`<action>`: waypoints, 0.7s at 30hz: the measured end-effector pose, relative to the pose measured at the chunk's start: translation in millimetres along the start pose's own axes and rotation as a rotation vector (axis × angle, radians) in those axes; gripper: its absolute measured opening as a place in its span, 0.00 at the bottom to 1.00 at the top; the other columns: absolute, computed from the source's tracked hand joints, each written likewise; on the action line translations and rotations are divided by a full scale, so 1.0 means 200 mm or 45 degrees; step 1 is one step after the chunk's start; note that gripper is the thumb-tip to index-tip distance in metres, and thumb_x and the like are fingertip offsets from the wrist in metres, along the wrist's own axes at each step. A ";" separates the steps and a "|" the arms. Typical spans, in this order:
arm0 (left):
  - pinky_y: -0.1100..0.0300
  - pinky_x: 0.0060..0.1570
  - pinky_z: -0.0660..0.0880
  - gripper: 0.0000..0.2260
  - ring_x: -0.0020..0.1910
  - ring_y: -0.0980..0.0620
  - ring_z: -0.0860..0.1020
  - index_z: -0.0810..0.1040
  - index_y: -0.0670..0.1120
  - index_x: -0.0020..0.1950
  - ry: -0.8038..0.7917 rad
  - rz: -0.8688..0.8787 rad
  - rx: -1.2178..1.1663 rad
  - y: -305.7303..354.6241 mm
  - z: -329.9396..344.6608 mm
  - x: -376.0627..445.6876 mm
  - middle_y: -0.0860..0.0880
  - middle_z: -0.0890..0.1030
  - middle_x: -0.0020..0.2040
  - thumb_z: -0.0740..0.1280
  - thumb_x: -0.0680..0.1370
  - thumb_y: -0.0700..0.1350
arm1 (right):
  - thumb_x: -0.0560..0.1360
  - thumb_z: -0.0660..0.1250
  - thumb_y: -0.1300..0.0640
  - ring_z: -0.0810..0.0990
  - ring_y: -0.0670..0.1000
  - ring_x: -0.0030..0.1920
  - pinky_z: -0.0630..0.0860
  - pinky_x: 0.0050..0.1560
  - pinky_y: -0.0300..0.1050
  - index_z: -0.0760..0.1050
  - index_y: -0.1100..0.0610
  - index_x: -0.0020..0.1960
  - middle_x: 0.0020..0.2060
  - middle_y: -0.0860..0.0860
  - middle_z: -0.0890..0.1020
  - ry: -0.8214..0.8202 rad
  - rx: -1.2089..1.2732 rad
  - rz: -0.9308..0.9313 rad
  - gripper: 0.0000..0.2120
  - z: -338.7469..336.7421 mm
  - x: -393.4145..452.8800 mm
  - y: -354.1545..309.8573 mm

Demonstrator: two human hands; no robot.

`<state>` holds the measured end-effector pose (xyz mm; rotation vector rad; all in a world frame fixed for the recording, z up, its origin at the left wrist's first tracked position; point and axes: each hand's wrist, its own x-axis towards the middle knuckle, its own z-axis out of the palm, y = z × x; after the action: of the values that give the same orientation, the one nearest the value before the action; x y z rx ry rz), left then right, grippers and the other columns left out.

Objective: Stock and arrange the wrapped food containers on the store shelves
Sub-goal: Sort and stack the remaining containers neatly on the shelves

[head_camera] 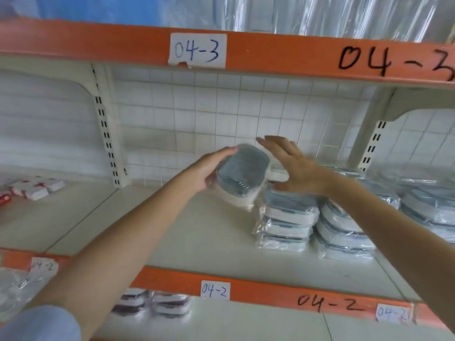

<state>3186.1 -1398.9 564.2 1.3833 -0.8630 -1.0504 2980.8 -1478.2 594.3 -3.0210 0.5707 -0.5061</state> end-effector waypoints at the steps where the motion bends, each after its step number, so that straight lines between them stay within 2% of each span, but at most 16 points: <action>1: 0.59 0.43 0.79 0.13 0.40 0.50 0.82 0.81 0.47 0.48 -0.096 -0.006 0.100 0.01 0.04 0.00 0.48 0.84 0.42 0.71 0.72 0.56 | 0.67 0.75 0.56 0.52 0.52 0.73 0.52 0.71 0.46 0.43 0.49 0.77 0.75 0.52 0.51 -0.034 -0.050 -0.040 0.51 -0.01 -0.01 0.00; 3: 0.55 0.51 0.78 0.18 0.47 0.47 0.82 0.81 0.45 0.52 -0.215 0.012 0.257 0.03 0.13 0.02 0.46 0.84 0.48 0.72 0.70 0.56 | 0.63 0.78 0.53 0.53 0.49 0.72 0.53 0.71 0.44 0.42 0.49 0.77 0.75 0.49 0.52 -0.097 -0.113 -0.064 0.56 -0.01 -0.03 0.02; 5: 0.56 0.50 0.77 0.16 0.46 0.47 0.82 0.82 0.45 0.50 -0.237 0.058 0.297 0.04 0.21 0.04 0.46 0.85 0.46 0.73 0.70 0.55 | 0.62 0.79 0.51 0.59 0.49 0.69 0.57 0.68 0.40 0.48 0.51 0.77 0.71 0.50 0.59 -0.141 -0.126 0.015 0.54 -0.01 -0.06 0.07; 8: 0.58 0.44 0.75 0.11 0.41 0.49 0.80 0.80 0.45 0.47 -0.138 0.193 0.276 0.01 0.24 0.12 0.48 0.83 0.40 0.71 0.73 0.52 | 0.62 0.77 0.42 0.61 0.51 0.65 0.58 0.67 0.43 0.53 0.57 0.75 0.66 0.52 0.63 -0.167 -0.253 0.240 0.52 -0.03 -0.13 0.19; 11: 0.58 0.45 0.76 0.09 0.41 0.52 0.81 0.78 0.47 0.45 -0.053 0.266 0.514 -0.08 0.21 0.17 0.47 0.82 0.45 0.68 0.76 0.52 | 0.64 0.74 0.38 0.63 0.54 0.66 0.61 0.67 0.48 0.55 0.58 0.74 0.67 0.54 0.64 -0.231 -0.241 0.449 0.49 -0.03 -0.17 0.27; 14: 0.53 0.55 0.76 0.11 0.45 0.52 0.81 0.77 0.49 0.45 -0.059 0.272 0.681 -0.16 0.20 0.19 0.48 0.82 0.49 0.65 0.77 0.56 | 0.68 0.69 0.37 0.68 0.56 0.64 0.66 0.64 0.49 0.59 0.60 0.73 0.66 0.56 0.67 -0.329 -0.156 0.535 0.43 0.02 -0.19 0.29; 16: 0.51 0.59 0.75 0.18 0.50 0.50 0.81 0.76 0.51 0.46 -0.107 0.310 0.751 -0.20 0.21 0.17 0.49 0.82 0.50 0.62 0.74 0.65 | 0.69 0.68 0.37 0.70 0.56 0.61 0.69 0.63 0.50 0.63 0.60 0.70 0.63 0.56 0.68 -0.352 -0.151 0.534 0.39 0.04 -0.19 0.29; 18: 0.56 0.57 0.75 0.24 0.52 0.52 0.80 0.76 0.53 0.50 -0.159 0.350 0.802 -0.22 0.23 0.14 0.52 0.81 0.52 0.63 0.67 0.70 | 0.69 0.69 0.38 0.71 0.55 0.60 0.70 0.62 0.52 0.66 0.58 0.68 0.62 0.56 0.70 -0.323 -0.147 0.509 0.37 0.05 -0.19 0.28; 19: 0.61 0.55 0.75 0.24 0.51 0.55 0.80 0.76 0.53 0.53 -0.167 0.362 0.837 -0.24 0.24 0.13 0.54 0.81 0.52 0.67 0.66 0.68 | 0.68 0.70 0.38 0.71 0.55 0.60 0.70 0.63 0.52 0.65 0.58 0.69 0.62 0.55 0.70 -0.300 -0.133 0.501 0.37 0.04 -0.19 0.28; 21: 0.71 0.45 0.72 0.23 0.46 0.60 0.78 0.74 0.51 0.56 -0.128 0.421 0.939 -0.27 0.26 0.13 0.56 0.79 0.49 0.75 0.67 0.59 | 0.68 0.71 0.39 0.70 0.56 0.63 0.68 0.64 0.52 0.63 0.57 0.71 0.64 0.54 0.69 -0.256 -0.104 0.492 0.40 0.04 -0.19 0.28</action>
<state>3141.2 -1435.7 509.6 1.7050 -1.5948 -0.5571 2930.7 -1516.6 569.7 -2.8719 1.1454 -0.1607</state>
